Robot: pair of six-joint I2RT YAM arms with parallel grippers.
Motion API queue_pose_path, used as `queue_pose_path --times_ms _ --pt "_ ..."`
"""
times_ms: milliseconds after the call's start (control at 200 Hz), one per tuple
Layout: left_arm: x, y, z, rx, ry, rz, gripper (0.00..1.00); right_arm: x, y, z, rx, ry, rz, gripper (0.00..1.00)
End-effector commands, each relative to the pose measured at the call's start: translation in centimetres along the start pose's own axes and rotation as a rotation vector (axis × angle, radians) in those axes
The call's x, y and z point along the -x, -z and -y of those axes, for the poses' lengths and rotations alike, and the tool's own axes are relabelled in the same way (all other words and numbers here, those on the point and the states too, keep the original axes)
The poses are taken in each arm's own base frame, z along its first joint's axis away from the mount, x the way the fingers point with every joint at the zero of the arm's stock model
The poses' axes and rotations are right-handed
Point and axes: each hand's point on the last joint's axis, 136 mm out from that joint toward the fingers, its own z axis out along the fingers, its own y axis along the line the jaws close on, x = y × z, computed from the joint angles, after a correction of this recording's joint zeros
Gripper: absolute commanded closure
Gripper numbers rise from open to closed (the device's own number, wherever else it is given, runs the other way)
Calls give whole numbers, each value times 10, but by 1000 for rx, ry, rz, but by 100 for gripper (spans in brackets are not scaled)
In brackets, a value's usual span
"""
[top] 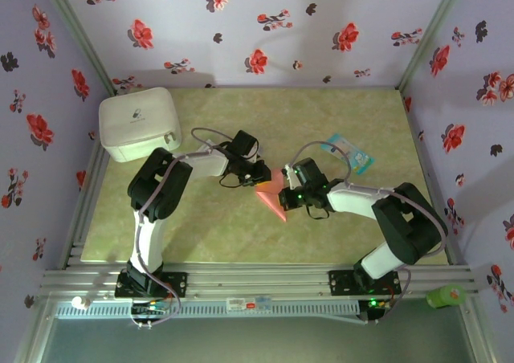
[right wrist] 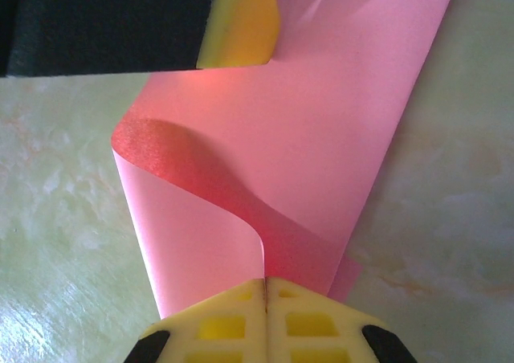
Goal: Fold a paper plane with a square sheet of paper (pick it up from the middle)
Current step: Third fold the triangle at the center of the table.
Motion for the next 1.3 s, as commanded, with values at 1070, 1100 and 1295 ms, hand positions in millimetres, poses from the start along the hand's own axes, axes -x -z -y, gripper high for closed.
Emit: queue_pose_path --times_ms 1070,1100,1295 --pt "-14 -6 -18 62 30 -34 81 -6 -6 10 -37 -4 -39 100" --pt "-14 -6 -18 62 30 -33 81 -6 -7 11 -39 -3 -39 100" --pt "-14 -7 -18 63 30 -34 81 -9 -8 14 -56 -4 -47 100"
